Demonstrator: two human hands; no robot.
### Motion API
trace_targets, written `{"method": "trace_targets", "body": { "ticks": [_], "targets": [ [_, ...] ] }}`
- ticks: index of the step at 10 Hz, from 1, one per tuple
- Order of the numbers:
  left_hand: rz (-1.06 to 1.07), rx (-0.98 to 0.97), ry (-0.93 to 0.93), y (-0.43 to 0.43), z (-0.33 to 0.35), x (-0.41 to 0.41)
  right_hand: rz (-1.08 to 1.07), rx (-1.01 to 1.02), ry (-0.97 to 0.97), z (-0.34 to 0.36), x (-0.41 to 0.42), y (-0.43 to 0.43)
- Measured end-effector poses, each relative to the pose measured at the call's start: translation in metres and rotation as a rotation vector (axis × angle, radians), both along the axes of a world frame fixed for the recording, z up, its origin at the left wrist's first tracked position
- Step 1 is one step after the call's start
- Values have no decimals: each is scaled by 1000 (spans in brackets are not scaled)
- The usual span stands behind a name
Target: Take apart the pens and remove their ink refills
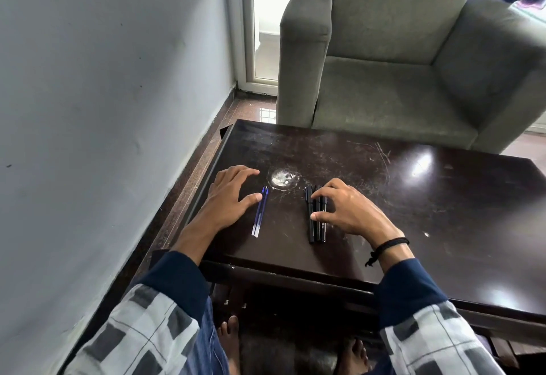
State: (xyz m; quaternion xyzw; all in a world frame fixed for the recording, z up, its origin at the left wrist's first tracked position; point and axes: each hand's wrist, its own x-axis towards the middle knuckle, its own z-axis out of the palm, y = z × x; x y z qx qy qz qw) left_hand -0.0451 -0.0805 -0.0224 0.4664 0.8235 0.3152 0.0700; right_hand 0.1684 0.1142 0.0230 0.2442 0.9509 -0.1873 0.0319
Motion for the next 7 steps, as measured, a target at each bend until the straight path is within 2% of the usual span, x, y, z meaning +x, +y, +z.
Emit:
{"method": "trace_targets", "body": {
  "ticks": [3,4,5,6,7],
  "targets": [
    [72,11,20,5,-1,4,-25,-7,-25,4,0,-4],
    [85,43,50,7,-2,4,-19,9,-6,3,-2,-6],
    [131,12,4,15,6,7,-49,32,45,3,-4,-5],
    [167,1,28,29,14,14,-140,40,206,-10,-8,-2],
    [166,-41,136,52,20,14,-265,68,371,-23,-18,8]
  ]
}}
